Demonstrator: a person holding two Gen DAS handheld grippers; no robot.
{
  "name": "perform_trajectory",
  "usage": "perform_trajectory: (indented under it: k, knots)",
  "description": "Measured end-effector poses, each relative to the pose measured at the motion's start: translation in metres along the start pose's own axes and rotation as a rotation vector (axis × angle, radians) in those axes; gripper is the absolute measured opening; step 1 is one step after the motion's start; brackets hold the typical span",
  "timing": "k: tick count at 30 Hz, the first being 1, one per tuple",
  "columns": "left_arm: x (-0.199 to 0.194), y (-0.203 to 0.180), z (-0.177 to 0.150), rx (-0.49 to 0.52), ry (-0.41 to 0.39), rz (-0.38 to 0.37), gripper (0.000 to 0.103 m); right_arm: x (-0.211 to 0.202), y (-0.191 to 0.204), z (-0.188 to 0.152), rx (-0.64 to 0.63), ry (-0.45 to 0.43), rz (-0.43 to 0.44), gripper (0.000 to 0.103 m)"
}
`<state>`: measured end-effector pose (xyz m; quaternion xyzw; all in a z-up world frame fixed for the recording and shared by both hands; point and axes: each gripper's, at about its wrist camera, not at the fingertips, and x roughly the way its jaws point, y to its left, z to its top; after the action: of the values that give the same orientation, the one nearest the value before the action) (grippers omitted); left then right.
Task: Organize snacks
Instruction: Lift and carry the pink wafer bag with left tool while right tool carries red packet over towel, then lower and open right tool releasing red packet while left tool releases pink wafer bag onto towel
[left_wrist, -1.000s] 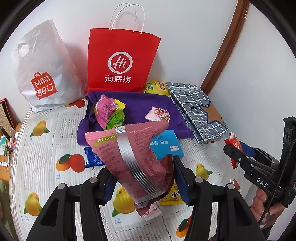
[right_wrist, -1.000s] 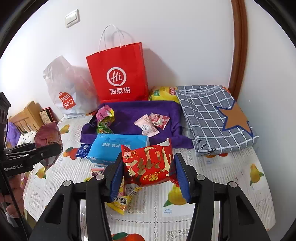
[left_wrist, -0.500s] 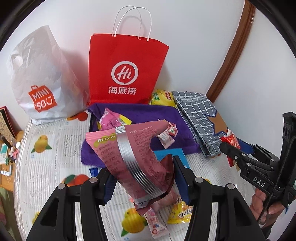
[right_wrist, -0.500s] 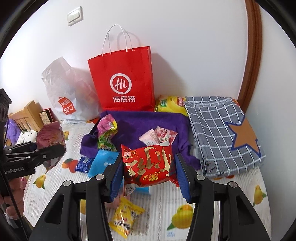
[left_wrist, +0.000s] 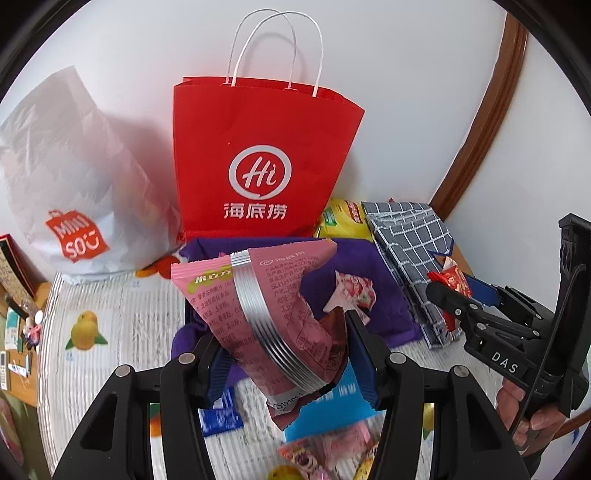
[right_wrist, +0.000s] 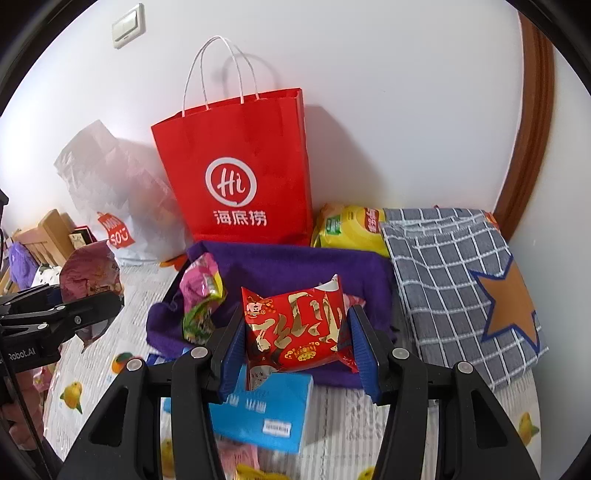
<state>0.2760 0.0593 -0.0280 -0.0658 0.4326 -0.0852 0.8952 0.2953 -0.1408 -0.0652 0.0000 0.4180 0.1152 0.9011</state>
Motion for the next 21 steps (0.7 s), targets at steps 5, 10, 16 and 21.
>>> perform_trajectory:
  k: [5,10,16,21]
  knots:
    - [0.016,0.002,0.017,0.0,-0.002,-0.009,0.054,0.016,-0.001,0.019,-0.003,-0.002,-0.002,0.052]
    - [0.039,0.007,0.033,-0.012,-0.002,-0.005,0.054,0.033,-0.002,0.038,-0.004,-0.01,0.006,0.052]
    - [0.078,0.021,0.033,-0.011,0.053,0.011,0.054,0.068,-0.004,0.04,-0.03,0.005,0.034,0.052]
    - [0.103,0.035,0.03,-0.042,0.117,0.002,0.054,0.103,-0.012,0.031,-0.049,0.079,0.0,0.052]
